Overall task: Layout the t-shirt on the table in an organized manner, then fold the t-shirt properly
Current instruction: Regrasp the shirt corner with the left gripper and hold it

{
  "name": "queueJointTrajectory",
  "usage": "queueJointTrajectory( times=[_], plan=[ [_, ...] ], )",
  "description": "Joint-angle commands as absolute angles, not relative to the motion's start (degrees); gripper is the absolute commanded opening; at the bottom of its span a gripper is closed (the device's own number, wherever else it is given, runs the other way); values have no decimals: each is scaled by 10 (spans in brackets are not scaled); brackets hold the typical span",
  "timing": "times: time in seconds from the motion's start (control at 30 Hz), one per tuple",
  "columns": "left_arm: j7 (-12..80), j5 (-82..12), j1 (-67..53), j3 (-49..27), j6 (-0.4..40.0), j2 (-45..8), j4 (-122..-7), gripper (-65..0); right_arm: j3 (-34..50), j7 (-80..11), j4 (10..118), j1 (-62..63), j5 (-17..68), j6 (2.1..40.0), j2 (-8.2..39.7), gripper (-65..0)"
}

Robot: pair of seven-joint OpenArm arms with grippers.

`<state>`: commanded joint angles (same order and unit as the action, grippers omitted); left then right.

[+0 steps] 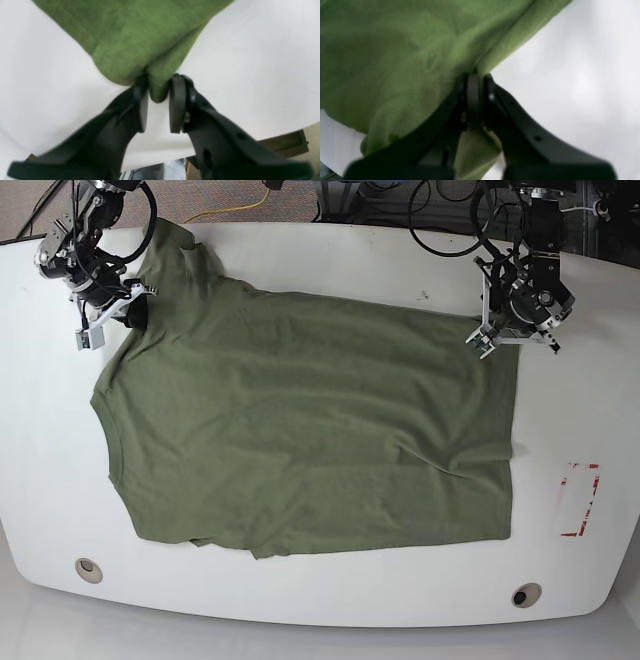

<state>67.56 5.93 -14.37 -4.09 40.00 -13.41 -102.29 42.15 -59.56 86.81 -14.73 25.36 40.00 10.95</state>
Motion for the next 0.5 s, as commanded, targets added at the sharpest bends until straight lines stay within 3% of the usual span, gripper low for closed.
queueJointTrajectory(
  times=[0.1,0.23,0.5],
  plan=[
    [675,59,-144,-42,400,-134,-1024,-544,426,-596,868,-147,254,400,109,-640],
    [675,59,-144,-43,400,-134,-1026,-650,426,-596,870,-147,254,400,109,-640],
    [677,58,-150,-42,400,-134,-1104,-640,426,-597,945,-162,254,400,94,-640]
  ],
)
